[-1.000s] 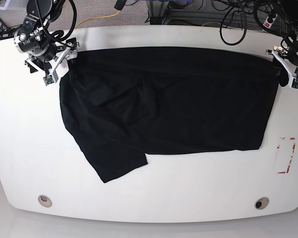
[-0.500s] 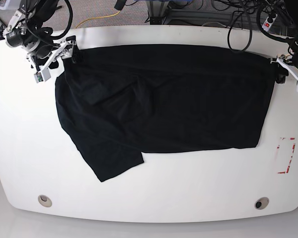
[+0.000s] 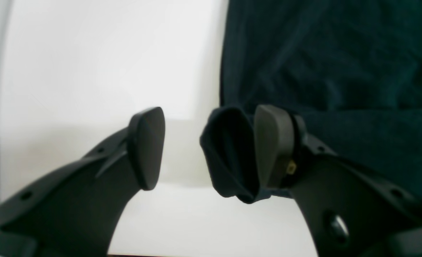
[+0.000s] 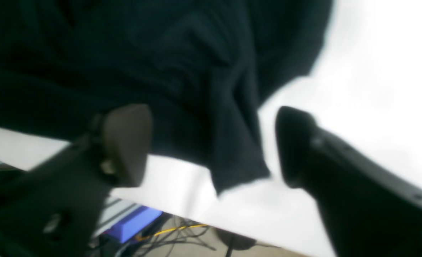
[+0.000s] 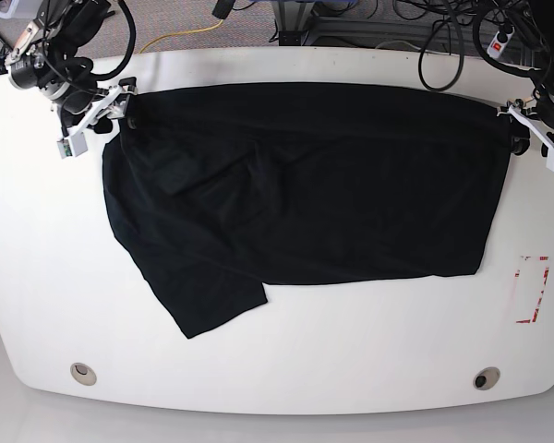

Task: Fold the T-shirt properly
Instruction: 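Lay the folded hem down, pulling both grippers back along the fold, then open both grippers and release the folded edge of the black shirt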

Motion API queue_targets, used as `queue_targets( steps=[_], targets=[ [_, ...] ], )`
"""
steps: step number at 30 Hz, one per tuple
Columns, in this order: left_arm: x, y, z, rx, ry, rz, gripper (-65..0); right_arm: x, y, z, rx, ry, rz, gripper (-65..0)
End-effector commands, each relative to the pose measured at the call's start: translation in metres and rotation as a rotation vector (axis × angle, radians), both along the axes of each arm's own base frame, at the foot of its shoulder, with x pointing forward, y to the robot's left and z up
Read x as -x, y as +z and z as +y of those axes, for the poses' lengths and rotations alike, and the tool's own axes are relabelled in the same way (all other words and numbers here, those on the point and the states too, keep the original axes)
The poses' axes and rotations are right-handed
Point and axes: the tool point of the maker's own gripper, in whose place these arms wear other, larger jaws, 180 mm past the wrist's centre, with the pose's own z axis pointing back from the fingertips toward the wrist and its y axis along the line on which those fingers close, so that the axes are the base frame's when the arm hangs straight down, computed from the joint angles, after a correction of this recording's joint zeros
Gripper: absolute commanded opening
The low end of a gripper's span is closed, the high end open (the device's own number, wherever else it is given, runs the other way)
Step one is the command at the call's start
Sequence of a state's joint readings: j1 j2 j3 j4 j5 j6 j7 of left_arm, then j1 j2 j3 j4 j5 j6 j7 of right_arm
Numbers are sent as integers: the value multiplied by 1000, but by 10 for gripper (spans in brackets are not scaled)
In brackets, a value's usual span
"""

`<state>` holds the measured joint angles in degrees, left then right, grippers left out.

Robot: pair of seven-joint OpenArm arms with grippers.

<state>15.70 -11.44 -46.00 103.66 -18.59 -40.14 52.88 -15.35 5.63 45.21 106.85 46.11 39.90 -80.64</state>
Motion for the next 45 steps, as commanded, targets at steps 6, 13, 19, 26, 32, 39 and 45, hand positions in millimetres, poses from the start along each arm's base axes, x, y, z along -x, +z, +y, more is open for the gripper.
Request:
queue_targets(
  steps=[6,13,19,26,32,39,45],
  targets=[
    [-1,-3,6,13,7,-5,-279,-11,-8,22,-32,68,-9,-355],
    [-1,-4,-1,35,-4,9,-274,-24,-5,25,-16,72,-26,-493],
    [-5,-4,-11,90,-19,33,-272,-22,-6,18,2,74,-18,-623],
    [3,-7,-4,73,-15,66,-272,-20,-7,17,5,73,-12,-623],
    [23,-38,16,51,-17,218,-274,-20,-7,19,0,71,-13,-623],
    [34,-48,60,48,29,274,-276,-20,-7,18,2,71,-11,-623],
    [26,-33,87,32,36,234,-276,-20,-7,18,2,71,-11,-623]
  ],
)
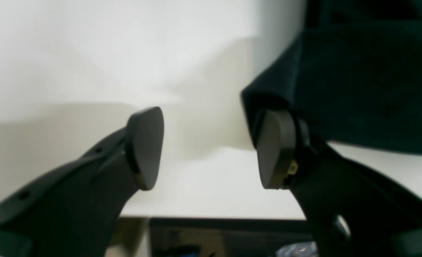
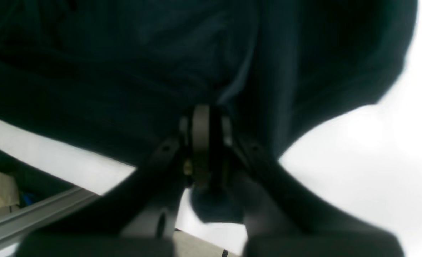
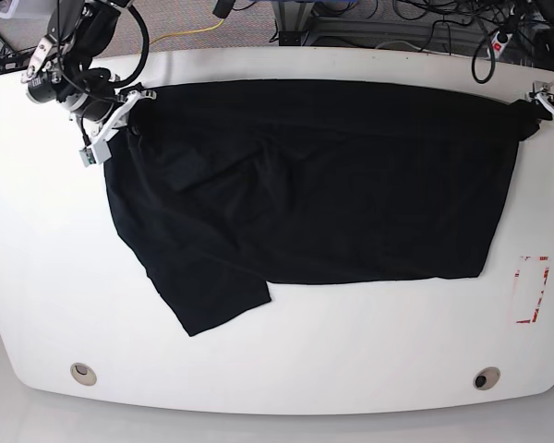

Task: Fold the T-shirt properly
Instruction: 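Open both grippers and release the folded edge of the black shirt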

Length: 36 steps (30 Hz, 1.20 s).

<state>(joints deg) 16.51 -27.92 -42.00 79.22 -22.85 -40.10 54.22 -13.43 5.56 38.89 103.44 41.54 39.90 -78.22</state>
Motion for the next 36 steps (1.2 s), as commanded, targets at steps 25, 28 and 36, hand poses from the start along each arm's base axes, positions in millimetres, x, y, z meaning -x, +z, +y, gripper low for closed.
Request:
queue_targets(
  steps=[25,28,36],
  targets=[
    [-34,78,-68,29,-120,-232,-278,1,1,15,-8,63,-9,-623],
    [-28,75,-57,-35,-102,-192,-278,4,-2,23,-18,86,4,-609],
    [-7,78,-7,-172,48,-183,-278,9,-5,23,-23,79,12,-517]
  ],
)
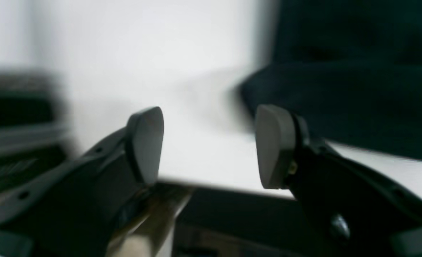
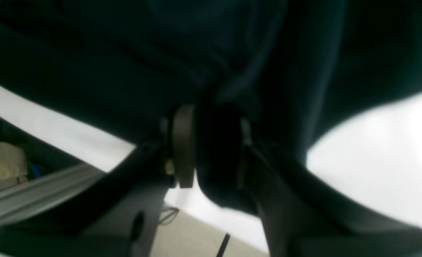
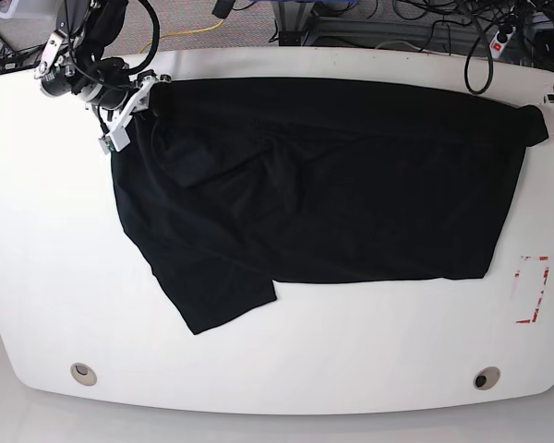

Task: Fold the T-shirt properly
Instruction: 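Open both grippers and release the folded edge of the black shirt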

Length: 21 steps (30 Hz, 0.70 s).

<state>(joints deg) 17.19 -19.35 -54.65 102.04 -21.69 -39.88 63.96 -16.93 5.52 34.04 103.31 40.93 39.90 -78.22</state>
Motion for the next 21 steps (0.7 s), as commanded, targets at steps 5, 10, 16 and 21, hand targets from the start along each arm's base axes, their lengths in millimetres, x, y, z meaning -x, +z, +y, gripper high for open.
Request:
queue_targets(
  steps=[5,10,16,21],
  targets=[
    [-22,-19,-18,19,-87,-28,-278,-17,14,0,-14,-8,-87,-574],
    [-27,-32,-45,59,-118,-39,-278,-18,14,0,-14,-6,-90,-414],
    [-36,-30,-60,49,-168,-43,-278,-15,10,-4,14,-10,-74,-295],
    [-39,-49,-61,43,-175,23,-278,-16,6,-12,67,-23,-72,-319]
  ],
)
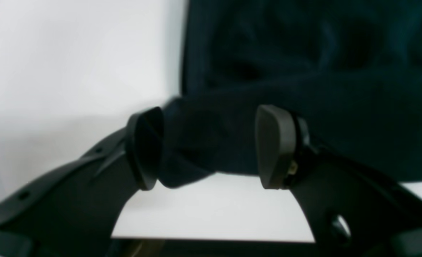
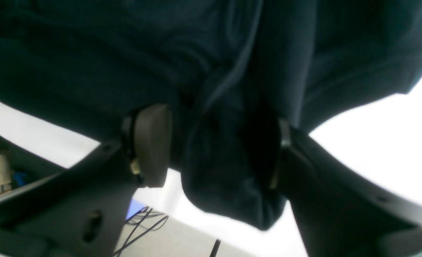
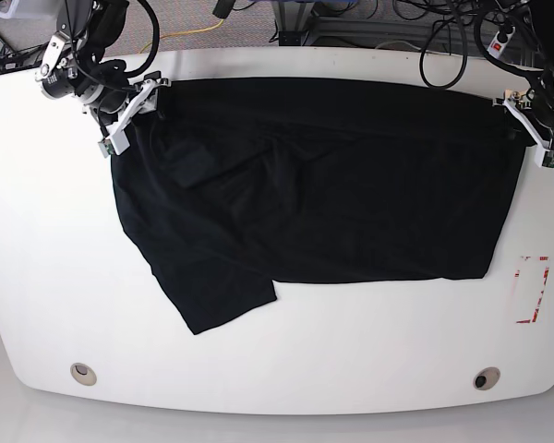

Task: Fold the T-shirt properly
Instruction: 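Open both grippers and release the folded edge of the black shirt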

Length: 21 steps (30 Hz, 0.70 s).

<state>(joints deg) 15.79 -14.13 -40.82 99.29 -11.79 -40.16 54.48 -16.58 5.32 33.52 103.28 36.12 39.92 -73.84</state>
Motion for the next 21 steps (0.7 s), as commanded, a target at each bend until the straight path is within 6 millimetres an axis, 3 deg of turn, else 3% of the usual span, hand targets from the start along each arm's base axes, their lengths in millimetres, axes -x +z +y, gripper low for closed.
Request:
queue_targets(
  steps=[1,4,6,14,19,21],
  targets=[
    [-5,0,8,-5,11,-3,-278,-9,7,-7,27,-7,-43,-342],
    [2,-16,11,21,29,40,-278,-8,5,-11,55,-10,-38,-469],
    [1,-15,11,23,28,26,-278,-7,3,-13,69,-8,-30,-523],
    [-3,-8,17,10,28,0,-278,-9,0,-7,93,21,-28,-530],
    [4,2,36,-3,91,-27,-278,-10,-1,2,79,45,-32,-517],
    [-1,9,42,-5,113,-57,-278,-10,-2,7,68,38,-30,-555]
  ],
)
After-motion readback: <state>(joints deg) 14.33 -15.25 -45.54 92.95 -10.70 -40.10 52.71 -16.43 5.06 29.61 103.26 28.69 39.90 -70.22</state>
